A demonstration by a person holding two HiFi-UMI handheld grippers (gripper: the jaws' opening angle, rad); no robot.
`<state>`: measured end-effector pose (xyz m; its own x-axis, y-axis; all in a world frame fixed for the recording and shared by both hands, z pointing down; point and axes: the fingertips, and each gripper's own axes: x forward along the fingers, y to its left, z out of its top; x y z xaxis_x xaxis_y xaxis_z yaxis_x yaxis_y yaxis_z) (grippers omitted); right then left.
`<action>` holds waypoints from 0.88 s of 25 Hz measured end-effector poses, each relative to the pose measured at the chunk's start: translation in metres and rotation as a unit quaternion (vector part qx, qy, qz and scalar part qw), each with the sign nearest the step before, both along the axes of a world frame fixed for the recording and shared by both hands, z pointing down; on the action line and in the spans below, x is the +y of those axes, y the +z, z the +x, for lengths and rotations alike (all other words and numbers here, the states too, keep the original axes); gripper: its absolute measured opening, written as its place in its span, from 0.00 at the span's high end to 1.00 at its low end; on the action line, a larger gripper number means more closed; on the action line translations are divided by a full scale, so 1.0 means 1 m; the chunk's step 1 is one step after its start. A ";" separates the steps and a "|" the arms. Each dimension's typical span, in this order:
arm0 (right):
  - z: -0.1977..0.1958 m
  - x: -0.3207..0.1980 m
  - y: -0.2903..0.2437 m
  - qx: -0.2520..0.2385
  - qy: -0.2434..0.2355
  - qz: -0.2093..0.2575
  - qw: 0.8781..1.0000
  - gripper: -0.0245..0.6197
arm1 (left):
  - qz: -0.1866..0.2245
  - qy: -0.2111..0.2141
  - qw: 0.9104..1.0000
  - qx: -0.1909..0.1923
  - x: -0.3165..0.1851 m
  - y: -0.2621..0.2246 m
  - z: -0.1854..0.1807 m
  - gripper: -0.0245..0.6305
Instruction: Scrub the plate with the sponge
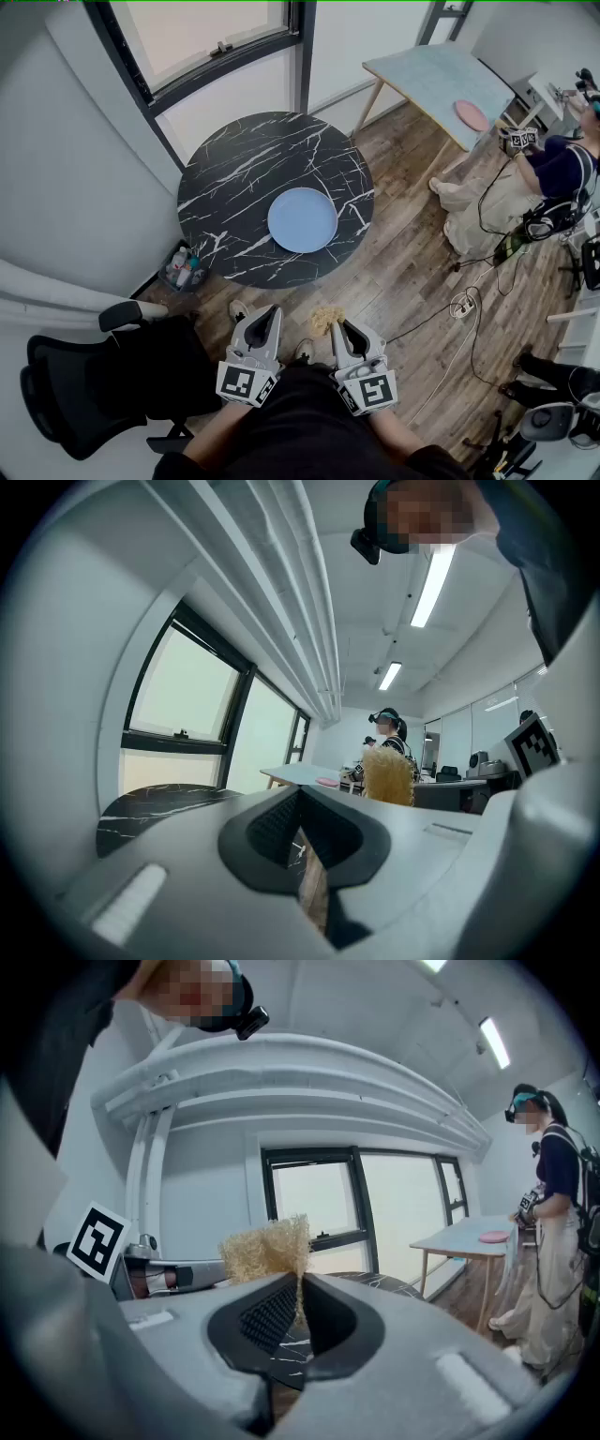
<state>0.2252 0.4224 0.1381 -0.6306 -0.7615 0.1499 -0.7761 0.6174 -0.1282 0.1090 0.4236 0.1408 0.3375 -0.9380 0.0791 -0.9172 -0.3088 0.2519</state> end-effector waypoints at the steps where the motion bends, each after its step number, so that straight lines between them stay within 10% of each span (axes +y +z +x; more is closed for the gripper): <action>1: 0.000 0.001 0.001 0.000 -0.001 0.000 1.000 0.93 | 0.001 -0.001 1.000 -0.001 -0.001 -0.001 -0.001 0.96; 22: 0.002 -0.015 0.011 -0.015 -0.008 -0.023 1.000 0.93 | -0.012 -0.038 0.999 0.003 -0.025 0.005 -0.021 0.96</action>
